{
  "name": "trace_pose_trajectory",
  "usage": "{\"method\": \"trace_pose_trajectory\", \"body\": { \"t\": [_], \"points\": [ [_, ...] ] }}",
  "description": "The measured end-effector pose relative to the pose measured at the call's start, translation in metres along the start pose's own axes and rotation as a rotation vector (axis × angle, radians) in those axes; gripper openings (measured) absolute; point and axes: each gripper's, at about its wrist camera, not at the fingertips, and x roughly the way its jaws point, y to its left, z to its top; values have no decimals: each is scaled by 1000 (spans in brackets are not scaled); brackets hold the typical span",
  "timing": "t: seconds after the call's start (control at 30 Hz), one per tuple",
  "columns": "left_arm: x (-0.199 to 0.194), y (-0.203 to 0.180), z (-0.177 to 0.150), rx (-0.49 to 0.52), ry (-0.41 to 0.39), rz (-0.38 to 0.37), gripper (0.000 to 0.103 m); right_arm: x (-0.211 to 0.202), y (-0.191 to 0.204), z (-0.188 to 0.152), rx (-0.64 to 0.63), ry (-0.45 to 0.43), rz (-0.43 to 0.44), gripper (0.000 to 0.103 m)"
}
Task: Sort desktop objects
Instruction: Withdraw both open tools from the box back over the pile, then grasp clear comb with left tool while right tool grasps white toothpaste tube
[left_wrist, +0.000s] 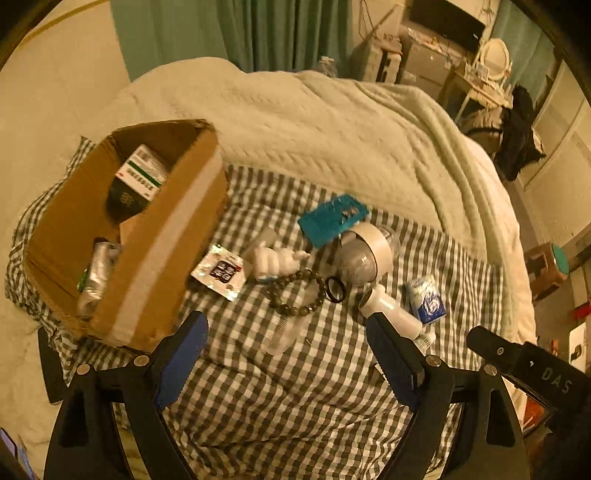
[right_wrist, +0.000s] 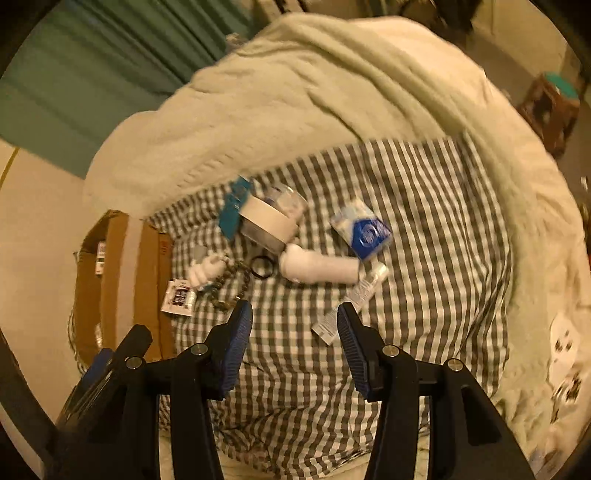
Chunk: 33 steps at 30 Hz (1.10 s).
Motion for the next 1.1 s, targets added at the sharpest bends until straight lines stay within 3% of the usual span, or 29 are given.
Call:
{"method": "trace_pose_trajectory", "body": {
  "t": [0.4,0.5,0.7,0.83,0.97,1.1],
  "points": [
    [50,-18,5,-27,37,20,90,52,-19,7,-64,107,-108,48],
    [66,-18,1,-39,44,13,90,61,-24,11,-62,120,-120,54],
    [99,0,-13,-132,49,28,90,80,-27,18,-54,159,-130,54],
    [120,12,-16,-186,92,33,90,95,-25,24,-67,188,-128,56],
    [130,12,-10,-183,105,19,90,114,-27,25,-69,238,-144,59],
    [138,-4,-12,-108,128,1,90,140,-35,23,-49,325,-212,59]
  ]
}}
